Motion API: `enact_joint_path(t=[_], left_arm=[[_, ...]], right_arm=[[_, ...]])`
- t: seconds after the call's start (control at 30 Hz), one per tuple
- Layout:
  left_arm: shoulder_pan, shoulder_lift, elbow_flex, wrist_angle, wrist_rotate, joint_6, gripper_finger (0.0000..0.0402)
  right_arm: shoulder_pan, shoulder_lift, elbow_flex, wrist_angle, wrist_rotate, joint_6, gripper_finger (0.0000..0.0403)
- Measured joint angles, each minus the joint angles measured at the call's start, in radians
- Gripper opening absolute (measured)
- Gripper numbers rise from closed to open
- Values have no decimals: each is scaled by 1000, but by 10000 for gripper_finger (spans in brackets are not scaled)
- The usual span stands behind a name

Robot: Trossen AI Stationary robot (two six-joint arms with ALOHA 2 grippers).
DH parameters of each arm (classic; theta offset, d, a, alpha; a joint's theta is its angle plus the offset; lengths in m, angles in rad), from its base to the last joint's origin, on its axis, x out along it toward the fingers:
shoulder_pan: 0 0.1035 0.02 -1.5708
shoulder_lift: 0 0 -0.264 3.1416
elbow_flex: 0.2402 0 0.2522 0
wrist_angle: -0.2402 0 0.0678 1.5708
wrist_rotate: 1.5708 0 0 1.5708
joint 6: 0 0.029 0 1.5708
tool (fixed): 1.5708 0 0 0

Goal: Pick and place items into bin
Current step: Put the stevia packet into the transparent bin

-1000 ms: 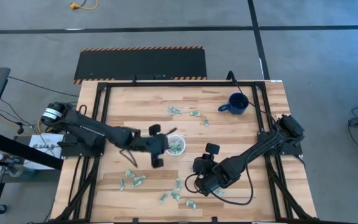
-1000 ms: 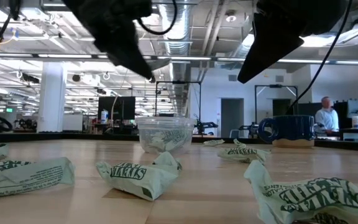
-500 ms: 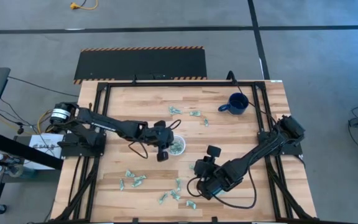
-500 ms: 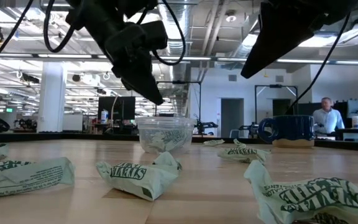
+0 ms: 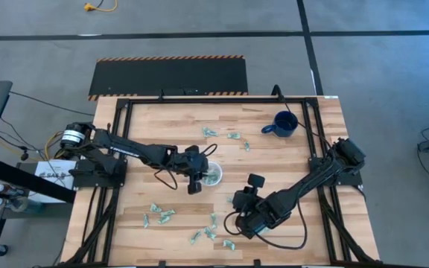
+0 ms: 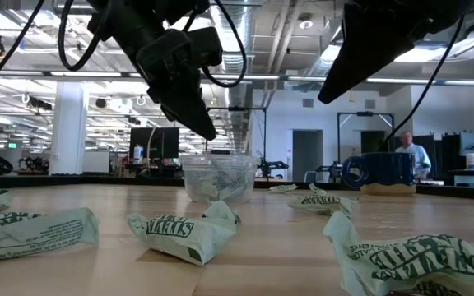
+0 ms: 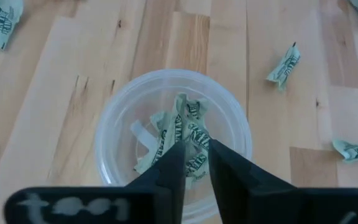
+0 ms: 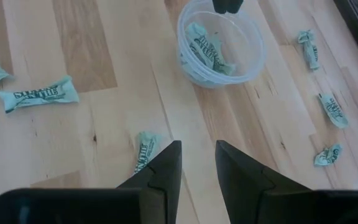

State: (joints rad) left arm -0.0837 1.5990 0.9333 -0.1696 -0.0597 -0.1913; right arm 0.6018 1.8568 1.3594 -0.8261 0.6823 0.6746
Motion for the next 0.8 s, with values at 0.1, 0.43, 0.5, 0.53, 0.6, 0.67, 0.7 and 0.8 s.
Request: enact_joint_path(t=[0.1,0.43,0.5,0.53,0.6,0.67,0.7,0.8], left_arm=[[0,-3,0,-17,2,1,80],[-34,-106,0,-260,3,-107,98],[-65,-131,0,-266,8,-139,98],[-83,-142,0,-266,8,-145,98],[-126,-159,0,-266,-8,-147,98],[-173,-170,0,-266,-47,-146,98],[-194,-171,0,-264,-72,-146,98],[-252,-170,0,-263,-151,-146,98]], right_arm=[[3,0,0,-7,-3,0,93],[163,0,0,-157,-67,181,93],[216,0,0,-152,-95,201,93],[242,0,0,-144,-107,213,93],[291,0,0,-131,-128,248,93],[334,0,0,-129,-157,294,93],[351,0,0,-131,-174,311,93],[384,0,0,-131,-207,323,93]])
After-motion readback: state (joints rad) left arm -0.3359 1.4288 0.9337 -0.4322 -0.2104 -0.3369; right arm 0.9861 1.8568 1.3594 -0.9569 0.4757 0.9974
